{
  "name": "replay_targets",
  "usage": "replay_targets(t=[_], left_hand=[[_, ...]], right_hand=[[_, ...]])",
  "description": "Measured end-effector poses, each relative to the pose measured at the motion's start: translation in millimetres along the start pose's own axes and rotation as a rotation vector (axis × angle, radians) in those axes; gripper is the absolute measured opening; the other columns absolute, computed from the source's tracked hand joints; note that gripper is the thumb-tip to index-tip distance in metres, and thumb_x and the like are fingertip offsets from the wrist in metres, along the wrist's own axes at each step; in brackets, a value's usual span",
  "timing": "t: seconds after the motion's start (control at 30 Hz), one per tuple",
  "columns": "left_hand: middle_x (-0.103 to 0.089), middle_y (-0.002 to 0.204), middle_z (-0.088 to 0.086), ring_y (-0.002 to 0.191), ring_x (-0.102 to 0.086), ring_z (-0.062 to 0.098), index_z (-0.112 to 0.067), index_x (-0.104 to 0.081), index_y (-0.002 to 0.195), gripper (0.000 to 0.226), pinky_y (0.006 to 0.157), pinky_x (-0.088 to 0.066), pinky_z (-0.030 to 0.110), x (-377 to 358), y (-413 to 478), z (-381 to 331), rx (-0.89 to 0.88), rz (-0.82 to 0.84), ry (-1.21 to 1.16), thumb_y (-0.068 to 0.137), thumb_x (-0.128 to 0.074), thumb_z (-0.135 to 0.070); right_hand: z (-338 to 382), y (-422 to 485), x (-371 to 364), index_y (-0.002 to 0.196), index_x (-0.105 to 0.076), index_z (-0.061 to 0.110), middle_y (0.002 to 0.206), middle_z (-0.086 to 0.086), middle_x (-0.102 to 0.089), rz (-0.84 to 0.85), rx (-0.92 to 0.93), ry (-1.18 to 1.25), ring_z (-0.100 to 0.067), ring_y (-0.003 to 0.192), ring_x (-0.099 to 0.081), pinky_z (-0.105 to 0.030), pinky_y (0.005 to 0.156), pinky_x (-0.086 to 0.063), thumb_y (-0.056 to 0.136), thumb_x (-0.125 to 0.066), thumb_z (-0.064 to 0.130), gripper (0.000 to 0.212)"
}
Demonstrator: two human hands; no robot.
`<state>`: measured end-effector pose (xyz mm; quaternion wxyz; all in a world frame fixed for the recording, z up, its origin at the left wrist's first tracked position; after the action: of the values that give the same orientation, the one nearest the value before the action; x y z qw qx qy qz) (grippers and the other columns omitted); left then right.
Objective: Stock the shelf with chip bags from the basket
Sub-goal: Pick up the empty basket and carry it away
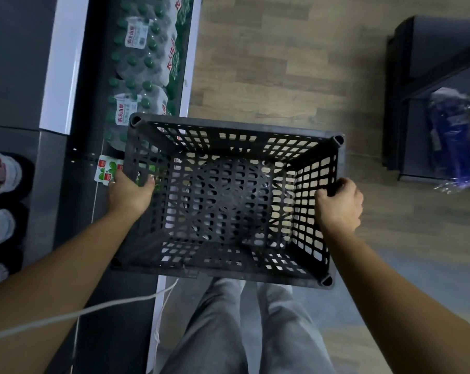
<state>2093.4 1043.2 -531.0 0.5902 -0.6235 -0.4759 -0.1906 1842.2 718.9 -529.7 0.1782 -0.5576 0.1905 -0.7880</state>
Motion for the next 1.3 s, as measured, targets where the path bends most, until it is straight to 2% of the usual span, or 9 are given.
replay_targets(t=[0.13,0.4,0.6,0.77,0.9,1.07,1.3], left_hand=[[-0.041,0.142,0.022,0.126,-0.046,0.042,-0.003,-0.040,0.139,0.059,0.100,-0.043,0.049,2,-1,-4,0.033,-0.032,0.000,0.093,-0.064,-0.032],[-0.039,0.143,0.024,0.130,-0.041,0.042,0.001,-0.044,0.135,0.056,0.099,-0.043,0.051,10,-9,-11,0.016,-0.048,0.099,0.092,-0.065,-0.028],[-0.042,0.138,0.025,0.127,-0.042,0.043,0.000,-0.050,0.128,0.050,0.098,-0.043,0.050,19,-19,-35,-0.043,-0.032,0.116,0.091,-0.064,-0.031],[-0.041,0.139,0.025,0.128,-0.040,0.044,0.000,-0.050,0.130,0.052,0.100,-0.041,0.051,24,-35,-65,-0.130,-0.039,0.172,0.090,-0.063,-0.031],[-0.042,0.139,0.025,0.129,-0.040,0.044,0.000,-0.050,0.131,0.054,0.104,-0.039,0.051,22,-55,-93,-0.205,-0.035,0.228,0.091,-0.062,-0.034],[-0.054,0.128,0.023,0.116,-0.052,0.045,-0.004,-0.055,0.122,0.053,0.095,-0.049,0.053,8,-83,-130,-0.298,-0.007,0.280,0.087,-0.064,-0.043],[-0.055,0.127,0.024,0.116,-0.051,0.045,-0.004,-0.057,0.118,0.054,0.096,-0.047,0.052,-34,-154,-188,-0.423,0.025,0.320,0.083,-0.066,-0.045]], right_hand=[[-11,2,-9,0.137,-0.047,0.008,0.135,-0.018,-0.055,0.065,-0.112,0.116,-0.038,0.122,-0.054,-0.051,0.108,-0.044,0.094,-0.060,0.032,0.051],[-12,1,2,0.138,-0.047,0.006,0.137,-0.023,-0.049,0.045,-0.127,0.046,-0.042,0.126,-0.048,-0.050,0.108,-0.040,0.096,-0.058,0.031,0.050],[-19,-4,28,0.140,-0.048,0.007,0.138,-0.022,-0.049,0.006,-0.136,0.077,-0.041,0.127,-0.047,-0.049,0.109,-0.039,0.097,-0.056,0.032,0.051],[-36,-11,54,0.138,-0.050,0.008,0.136,-0.022,-0.051,-0.042,-0.178,0.141,-0.042,0.126,-0.048,-0.050,0.108,-0.040,0.096,-0.053,0.031,0.048],[-60,-16,76,0.136,-0.051,0.007,0.135,-0.022,-0.051,-0.079,-0.237,0.185,-0.043,0.126,-0.047,-0.050,0.107,-0.040,0.095,-0.052,0.030,0.047],[-100,-17,107,0.136,-0.052,0.008,0.135,-0.022,-0.052,-0.116,-0.300,0.262,-0.043,0.127,-0.047,-0.050,0.107,-0.041,0.094,-0.052,0.029,0.047],[-180,-16,159,0.138,-0.052,0.007,0.135,-0.022,-0.054,-0.173,-0.421,0.389,-0.044,0.126,-0.048,-0.049,0.105,-0.041,0.093,-0.051,0.031,0.050]])
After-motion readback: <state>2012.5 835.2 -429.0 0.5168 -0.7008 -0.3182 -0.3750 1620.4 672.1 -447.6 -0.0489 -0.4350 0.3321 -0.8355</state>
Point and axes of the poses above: each hand's wrist, its own y-axis towards the middle knuckle, its own x-axis out of the back of the hand, z = x × y, the point moved 4 cm from there along y, towards the middle knuckle
